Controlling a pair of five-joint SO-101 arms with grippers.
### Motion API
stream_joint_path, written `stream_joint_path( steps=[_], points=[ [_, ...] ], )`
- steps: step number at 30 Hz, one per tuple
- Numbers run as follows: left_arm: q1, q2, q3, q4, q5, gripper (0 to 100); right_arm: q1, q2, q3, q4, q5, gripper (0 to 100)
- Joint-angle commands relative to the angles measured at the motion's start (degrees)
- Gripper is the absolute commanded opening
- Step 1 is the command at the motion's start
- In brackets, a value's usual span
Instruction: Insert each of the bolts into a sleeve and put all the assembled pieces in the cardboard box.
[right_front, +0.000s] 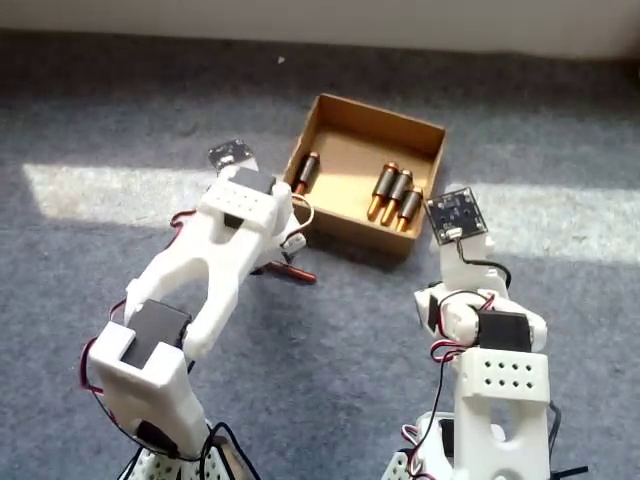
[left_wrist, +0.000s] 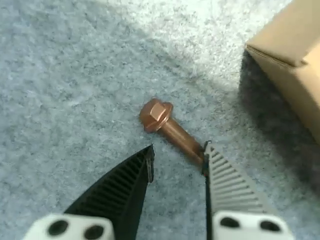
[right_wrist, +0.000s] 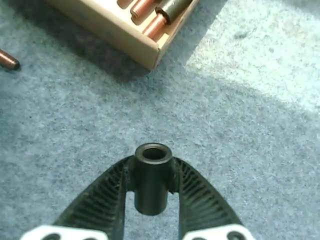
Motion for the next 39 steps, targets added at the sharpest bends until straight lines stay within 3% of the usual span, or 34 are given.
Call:
stream_joint_path(
  steps=[1, 7, 14, 20, 24, 29, 39],
  points=[
    [-0.84, -2.33, 2.68, -6.33, 2.90, 24, 0.57, -1.19, -0.40, -1.27, -0.44, 0.6],
    [-4.70, -2.24, 8.66, -14.95, 3.08, 18, 0.57, -1.19, -0.31, -1.27, -0.35, 0.6],
    [-6.73, -2.24, 10.68, -19.87, 2.90, 0, 0.57, -1.27, -0.31, -0.92, -0.53, 0.6],
    [-5.23, -5.49, 9.80, -19.60, 0.62, 0, -0.75, -1.45, -1.80, 4.44, -0.53, 0.6],
    [-3.82, -16.04, 12.79, -19.60, -2.29, 0, -4.97, -6.46, -4.88, 7.08, -0.70, 0.6],
    [-2.77, -35.30, 18.07, -20.04, -8.62, 0, -11.74, -17.27, -4.79, 6.46, -9.41, 0.6],
    [-2.77, -62.64, 20.62, -20.13, -15.56, 0, -28.62, -26.95, 5.49, -8.84, -10.64, 0.6]
  ],
)
